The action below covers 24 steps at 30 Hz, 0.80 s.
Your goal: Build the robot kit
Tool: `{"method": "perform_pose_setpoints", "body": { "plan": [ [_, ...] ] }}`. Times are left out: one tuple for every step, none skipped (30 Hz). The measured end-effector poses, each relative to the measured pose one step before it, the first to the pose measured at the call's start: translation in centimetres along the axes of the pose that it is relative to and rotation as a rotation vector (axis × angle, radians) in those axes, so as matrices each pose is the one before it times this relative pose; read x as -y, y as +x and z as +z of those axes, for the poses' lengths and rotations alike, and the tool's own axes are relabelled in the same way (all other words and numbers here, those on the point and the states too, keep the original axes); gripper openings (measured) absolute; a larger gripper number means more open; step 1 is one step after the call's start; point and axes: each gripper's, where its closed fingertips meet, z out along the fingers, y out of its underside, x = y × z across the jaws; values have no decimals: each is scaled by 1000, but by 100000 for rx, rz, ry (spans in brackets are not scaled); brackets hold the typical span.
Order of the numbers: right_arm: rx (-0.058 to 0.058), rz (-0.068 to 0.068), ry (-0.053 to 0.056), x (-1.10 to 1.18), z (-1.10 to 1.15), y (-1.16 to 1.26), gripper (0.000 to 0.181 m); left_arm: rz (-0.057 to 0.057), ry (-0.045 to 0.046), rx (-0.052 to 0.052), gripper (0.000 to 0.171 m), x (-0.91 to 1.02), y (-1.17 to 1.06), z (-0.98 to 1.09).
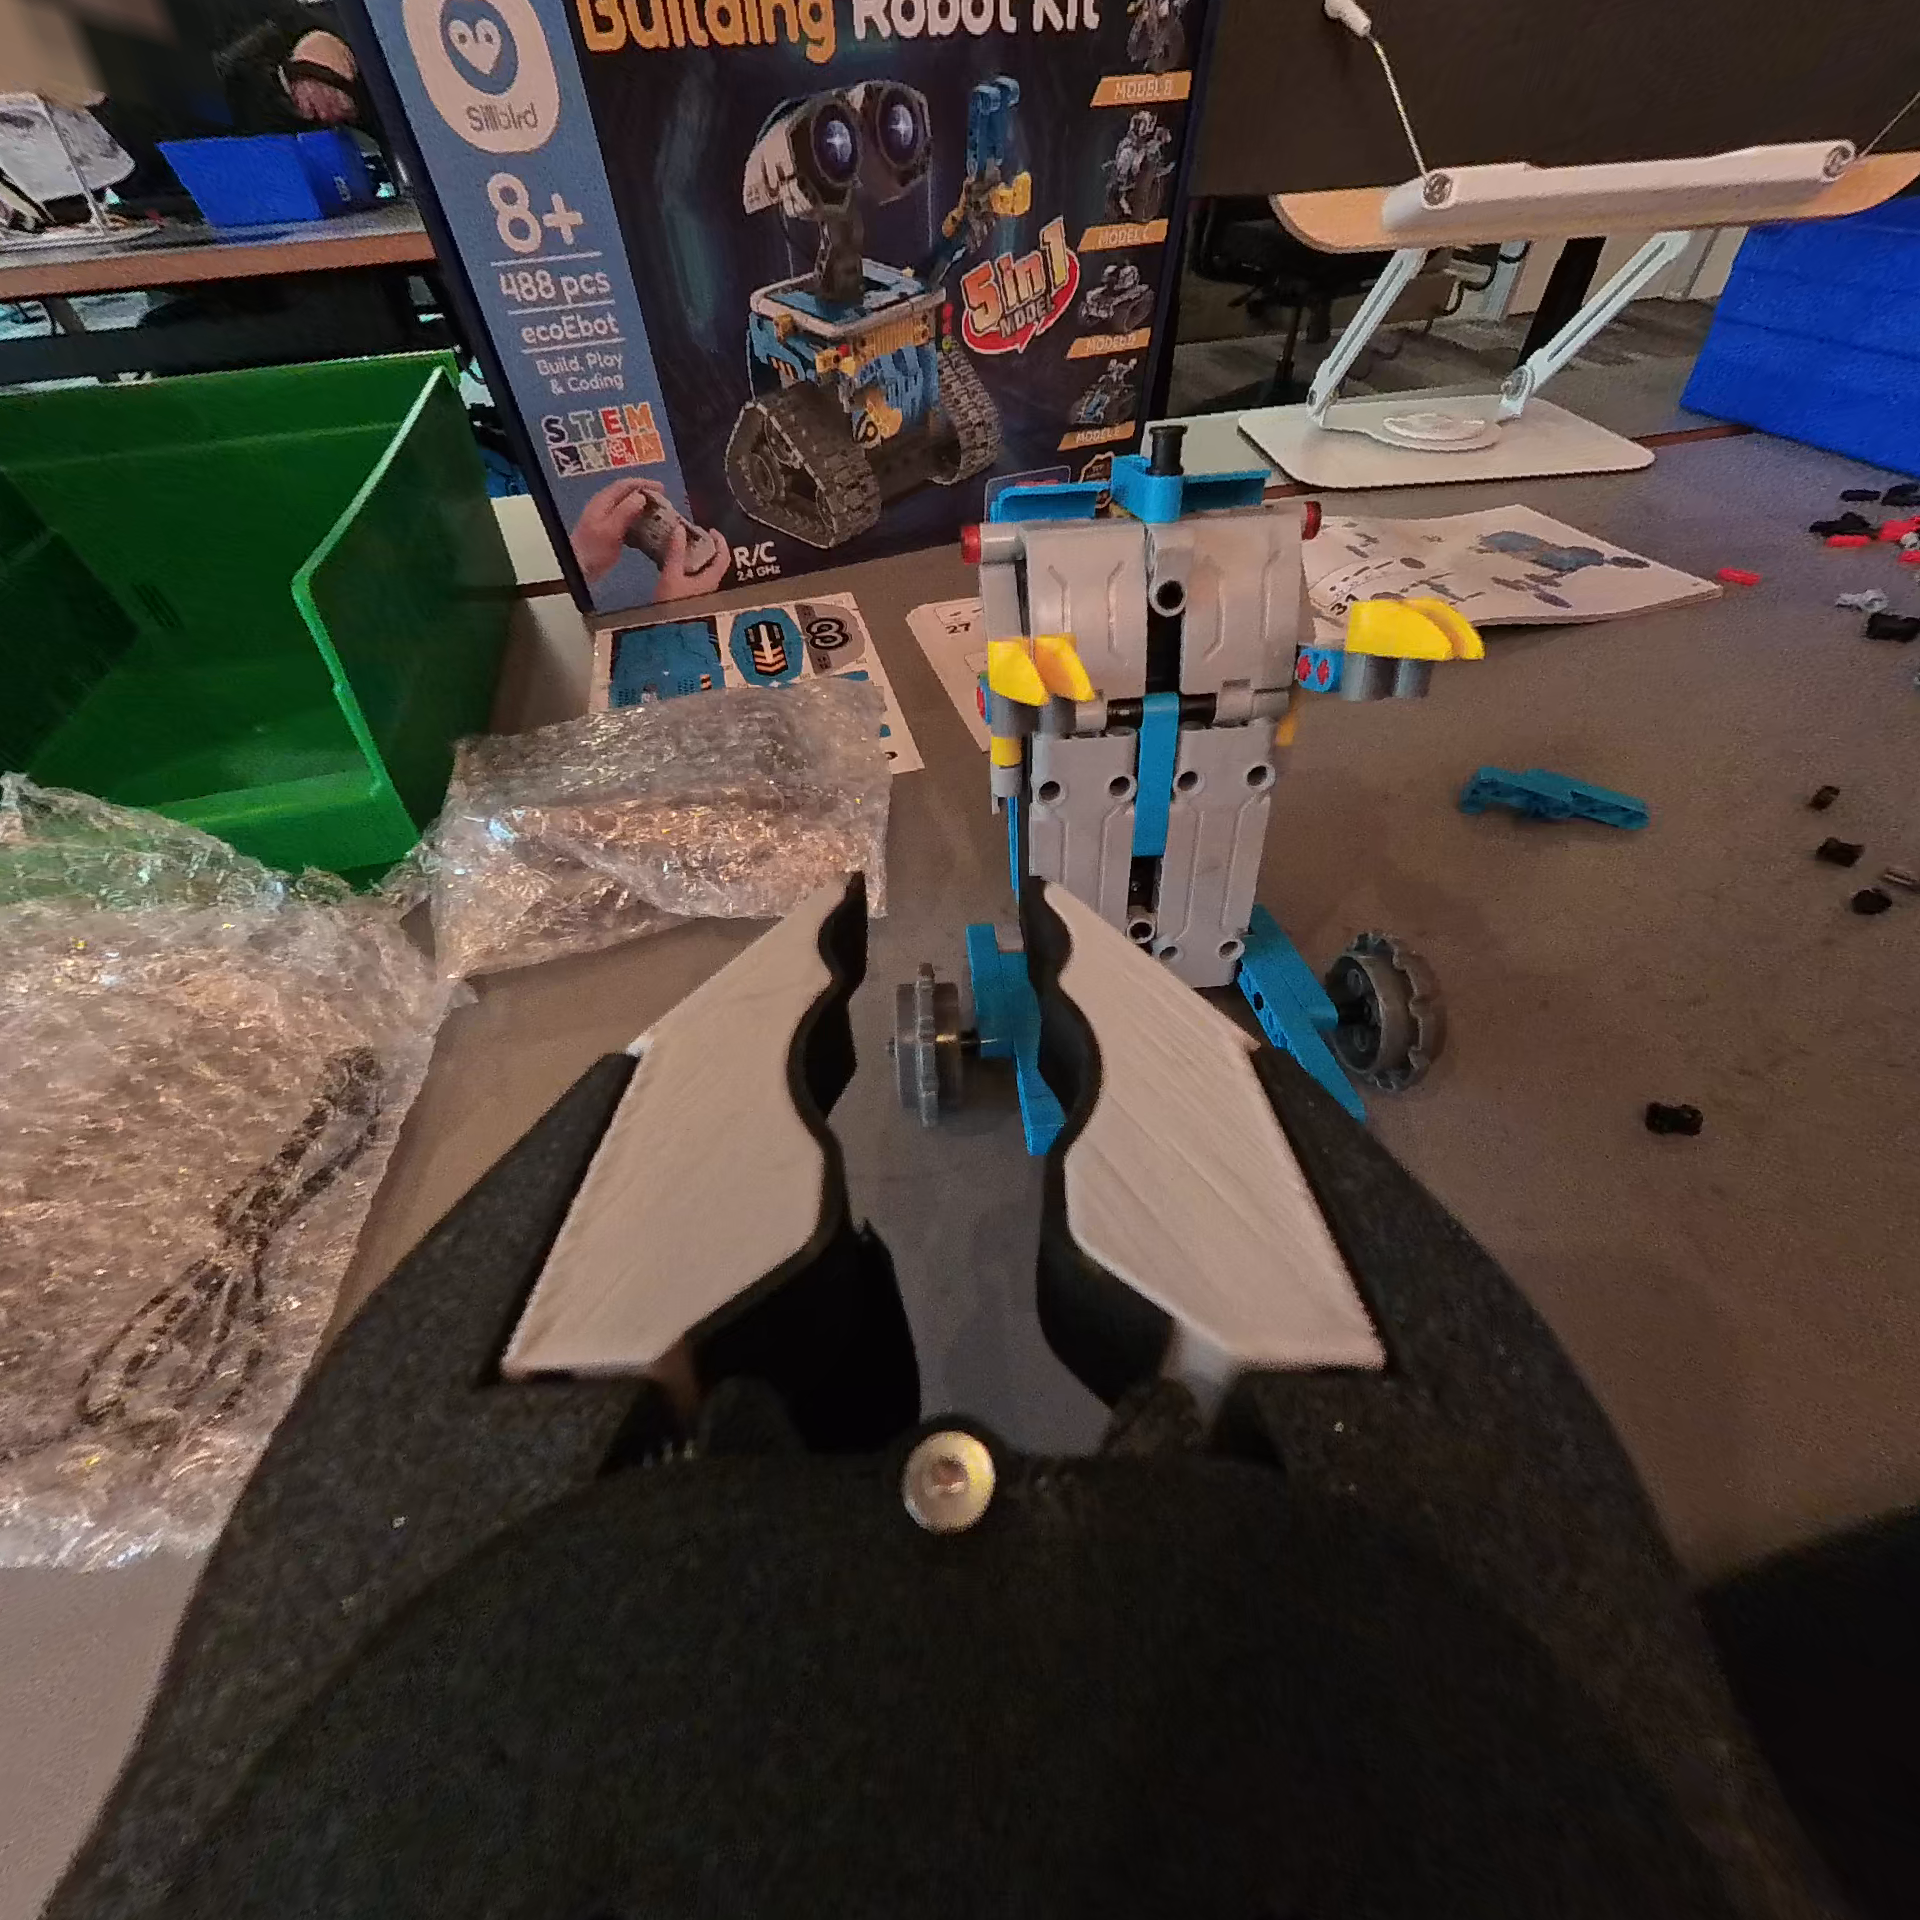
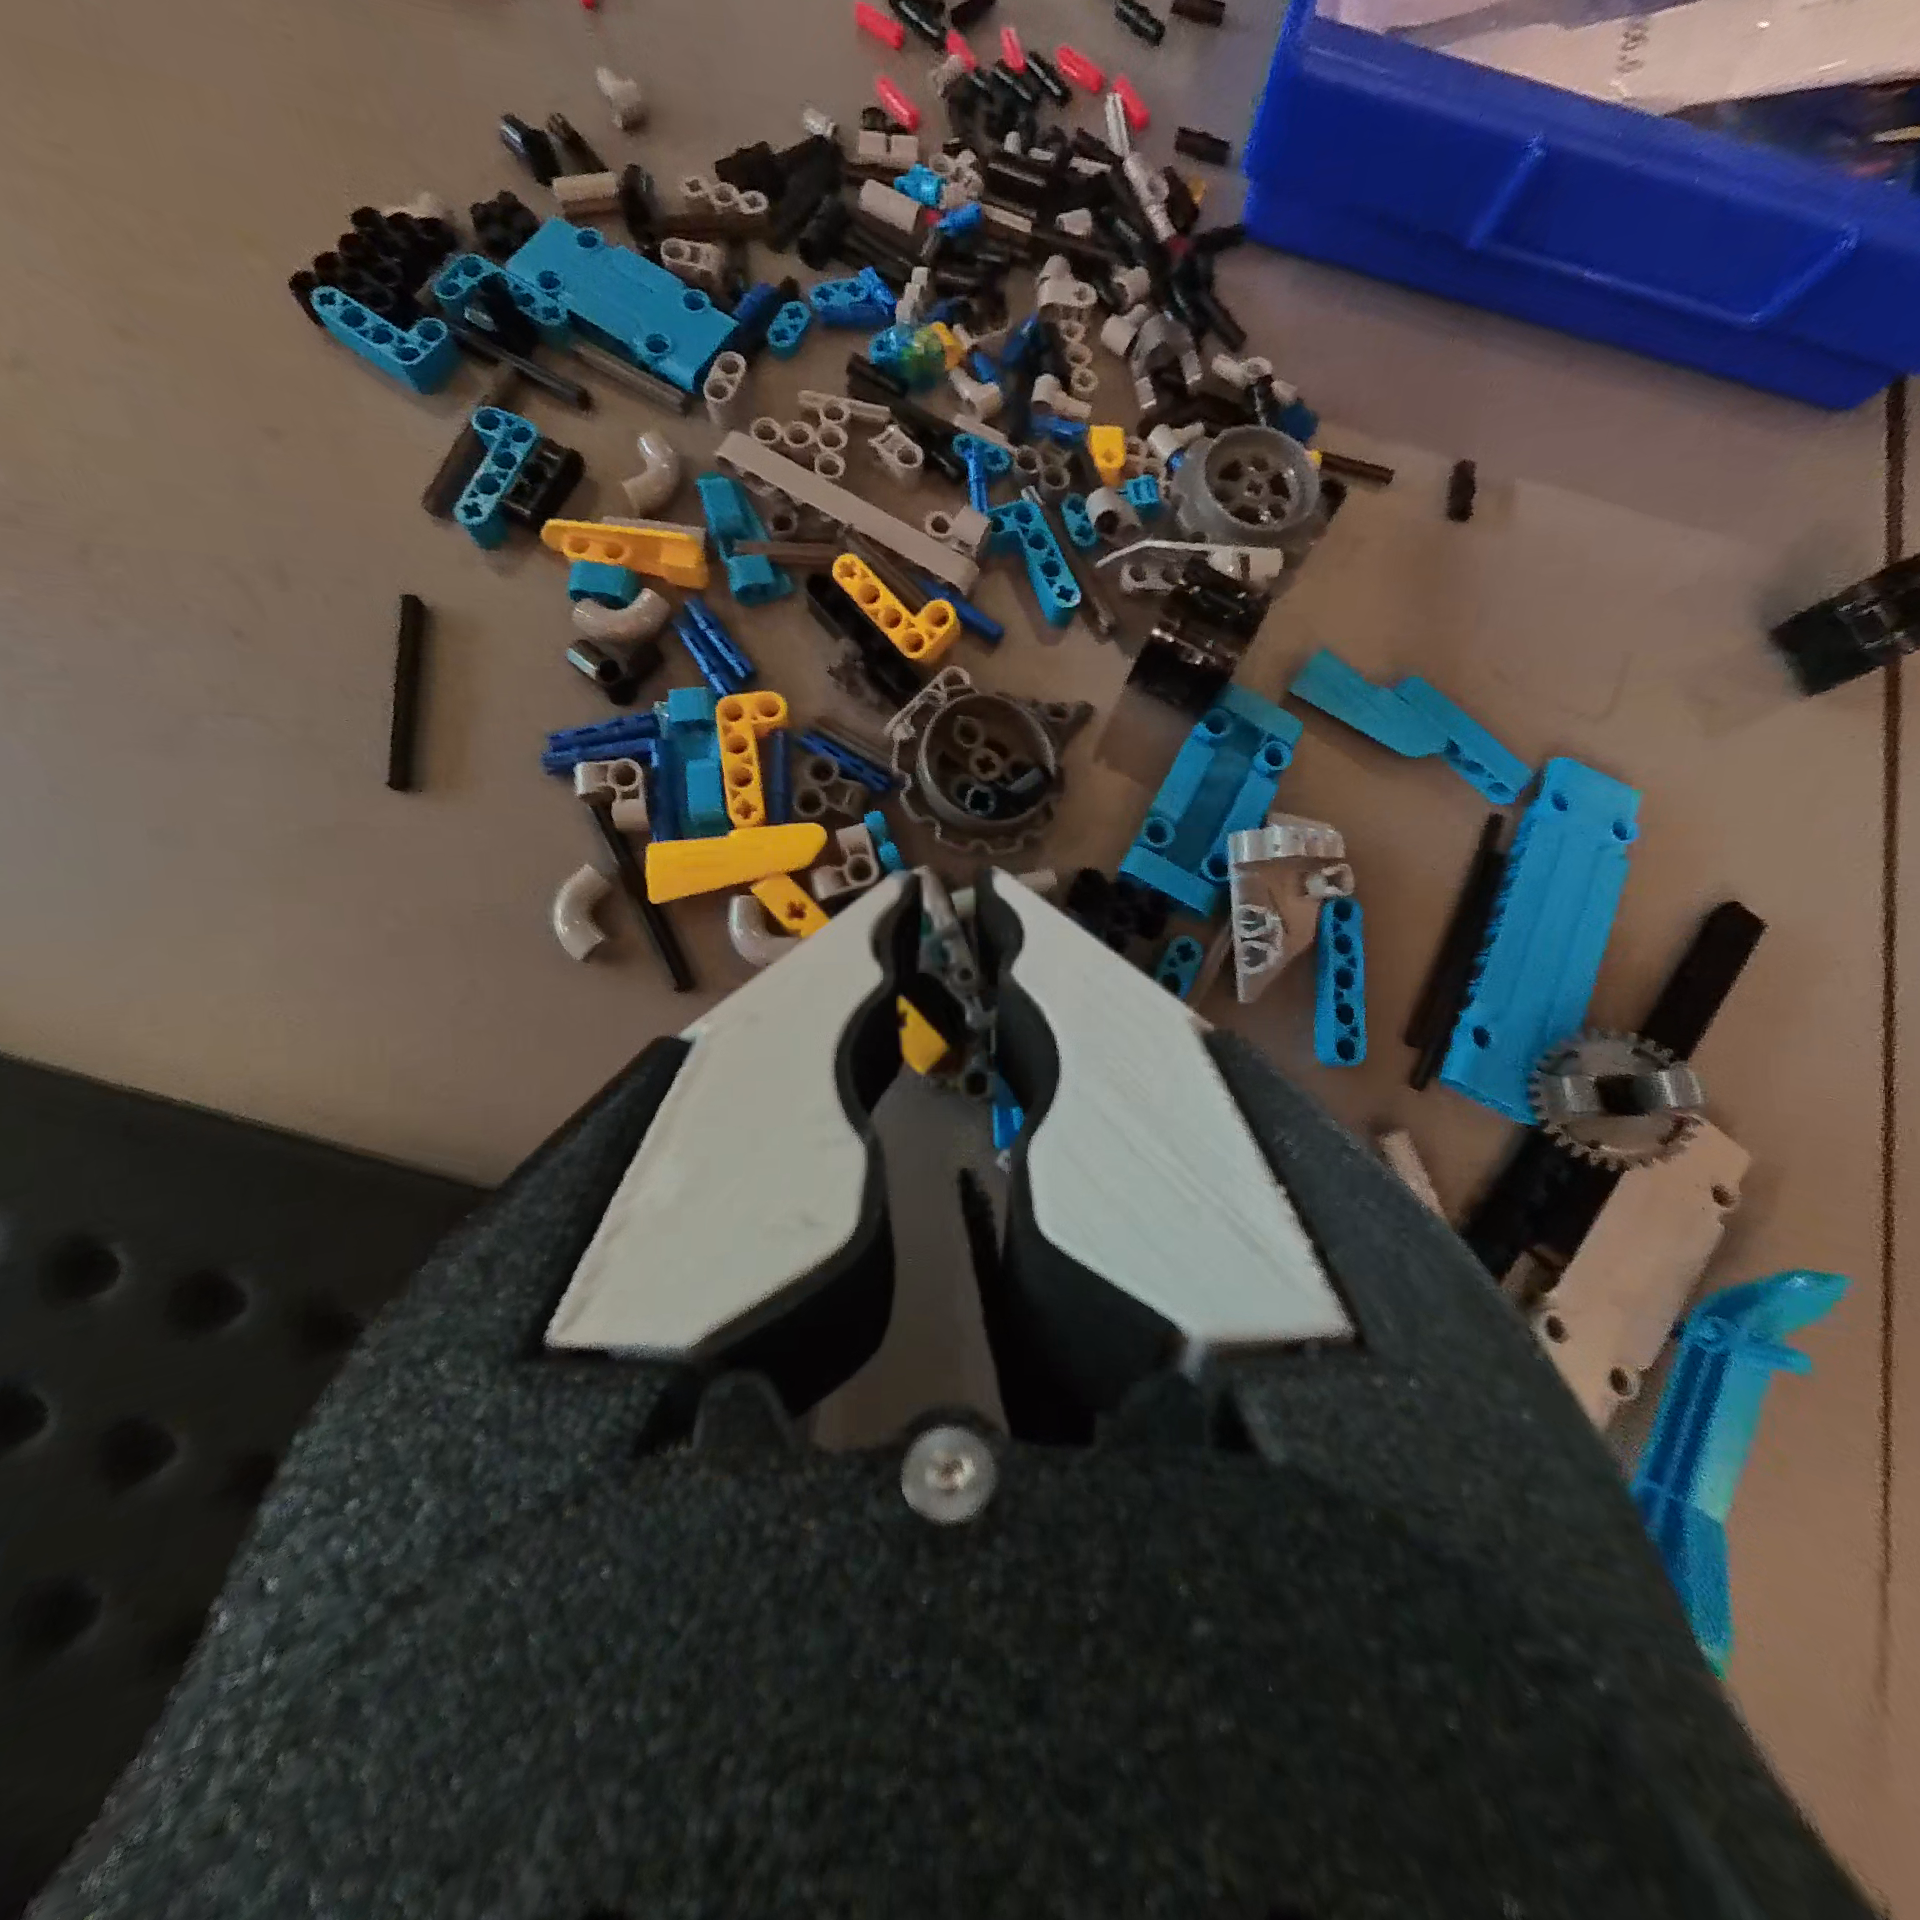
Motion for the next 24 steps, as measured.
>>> {"method": "perform_pose_setpoints", "body": {
  "plan": [
    [180, 76, -244, 19, 98, -219, 12, 148, -132, -82, 30, -19, 21, 27],
    [283, -64, -141, 24, 96, -226, 12, 142, 55, -77, 30, 5, 27, -10],
    [245, 125, -42, 40, 81, -200, 12, 82, 49, -87, 30, 6, 15, -1],
    [360, 209, 47, 47, 85, -194, 12, -7, -10, -91, 30, -1, 13, -1],
    [575, 137, 122, 80, 86, -214, 12, -87, -40, -107, 30, -6, -1, -2],
    [199, 280, 237, 113, 101, -145, 12, -147, -70, -123, 30, -17, 2, 12],
    [42, 295, 367, 171, 109, -116, 12, -168, -86, -118, 30, -9, -7, 13],
    [138, 158, 196, 168, 131, -134, 12, -154, -70, -106, 30, -9, -5, 1],
    [105, -83, 67, 167, 153, -135, 12, -120, -57, -107, 30, -6, 6, 5],
    [304, -306, -73, 172, 166, -168, 11, -84, -85, -119, 30, -19, -3, 11],
    [570, -470, -77, 183, 188, -231, 10, -55, -139, -117, 30, -15, 7, 8],
    [257, -584, -5, 213, 212, -193, 10, -30, -105, -64, 30, -9, 12, 14],
    [-52, -763, -278, 200, 244, -146, 10, -34, -23, -27, 30, -12, -2, 6],
    [-101, -968, -521, 189, 276, -119, 9, -79, -42, -46, 30, -4, -6, 6],
    [-295, -942, -360, 221, 306, -80, 10, -124, -130, -38, 30, -15, -12, 5],
    [-137, -854, -225, 254, 344, -79, 10, -134, -155, -11, 30, -23, -14, 27],
    [7, -727, -297, 268, 377, -74, 10, -136, -124, 14, 30, -14, -19, 5],
    [-184, -596, -574, 250, 426, 11, 10, -125, -109, 17, 30, -10, -15, 15],
    [-550, -589, -1127, 195, 467, 122, 10, -99, -115, 24, 30, -21, -9, 12],
    [-972, -437, -1264, 206, 472, 244, 10, -76, -116, 49, 30, -12, -14, 10],
    [-377, -590, -596, 313, 443, 178, 10, -62, -142, 59, 30, -13, -12, 16],
    [-132, -258, -97, 383, 400, 158, 10, -44, -187, 75, 30, -28, -24, 20],
    [415, 84, -382, 336, 402, 72, 10, -36, -213, 84, 30, -18, -8, 28],
    [727, -202, -732, 234, 386, 6, 10, -24, -222, 91, 30, -31, -14, 22]
  ]
}}
